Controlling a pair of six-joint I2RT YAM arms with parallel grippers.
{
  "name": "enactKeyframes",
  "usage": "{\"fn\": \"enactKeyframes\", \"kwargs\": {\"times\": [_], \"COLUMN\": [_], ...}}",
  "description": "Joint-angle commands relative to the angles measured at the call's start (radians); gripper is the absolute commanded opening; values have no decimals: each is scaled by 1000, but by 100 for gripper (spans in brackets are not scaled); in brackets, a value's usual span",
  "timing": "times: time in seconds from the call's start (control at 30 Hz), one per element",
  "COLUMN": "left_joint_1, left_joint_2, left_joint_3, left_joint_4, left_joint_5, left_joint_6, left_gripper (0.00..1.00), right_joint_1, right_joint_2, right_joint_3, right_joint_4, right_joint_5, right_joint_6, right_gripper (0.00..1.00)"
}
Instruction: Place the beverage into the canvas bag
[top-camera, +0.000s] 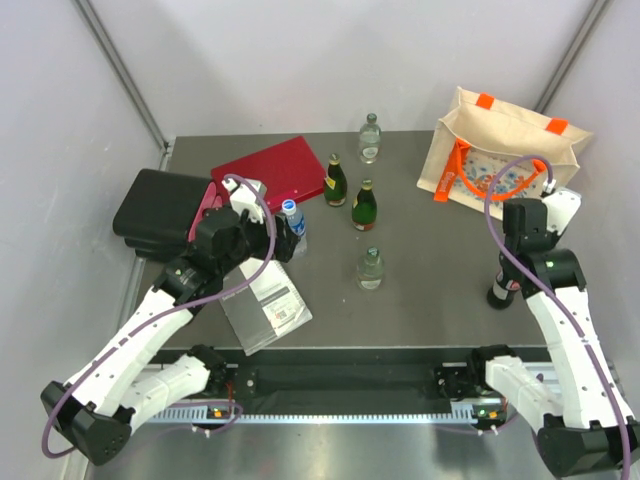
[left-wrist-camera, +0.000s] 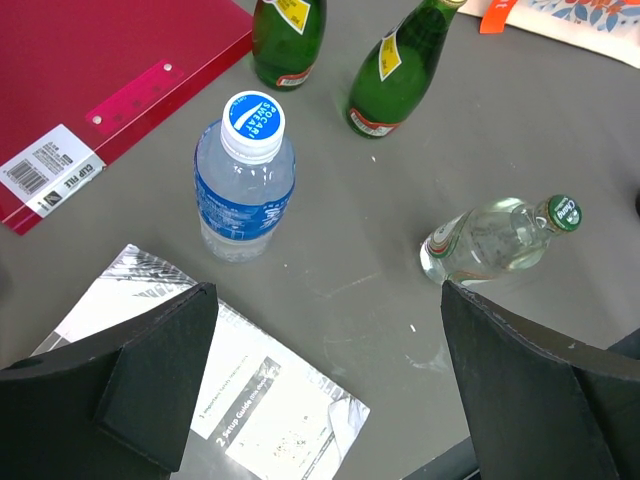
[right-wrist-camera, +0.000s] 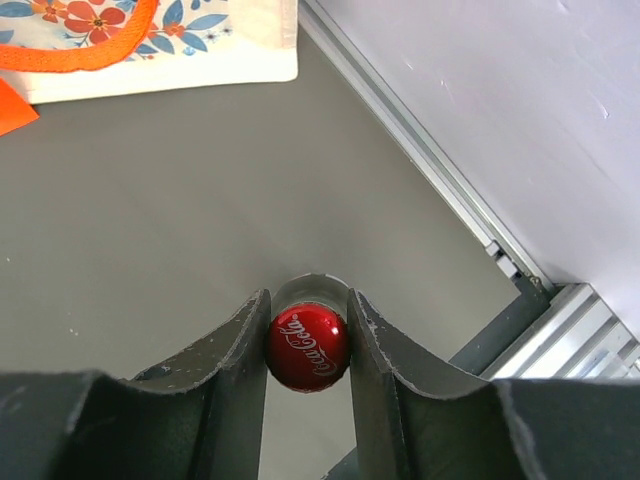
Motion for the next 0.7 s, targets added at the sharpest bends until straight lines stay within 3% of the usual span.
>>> {"fn": "enactKeyframes", "kwargs": {"times": [0.0, 0.2, 0.5, 0.67], "left_joint_1": [-3, -3, -3, -3], "left_joint_2": [-8, -8, -14, -13], "left_joint_3": [-7, -8, -14, -16], "left_joint_4": [61, 63, 59, 59], "left_joint_5": [8, 12, -23, -32], "left_joint_6": [5, 3, 14, 17], "left_gripper": [97, 97, 97, 96], "right_joint_1": [-10, -10, 13, 53], "right_joint_2": [-16, -39, 134, 204], "right_joint_3": [26, 60, 118, 137], "right_joint_4": [67, 253, 457, 517], "right_joint_5": [-25, -340, -496, -505], "right_joint_6": [-22, -117, -192, -254], "right_gripper": [0, 0, 0, 0]}}
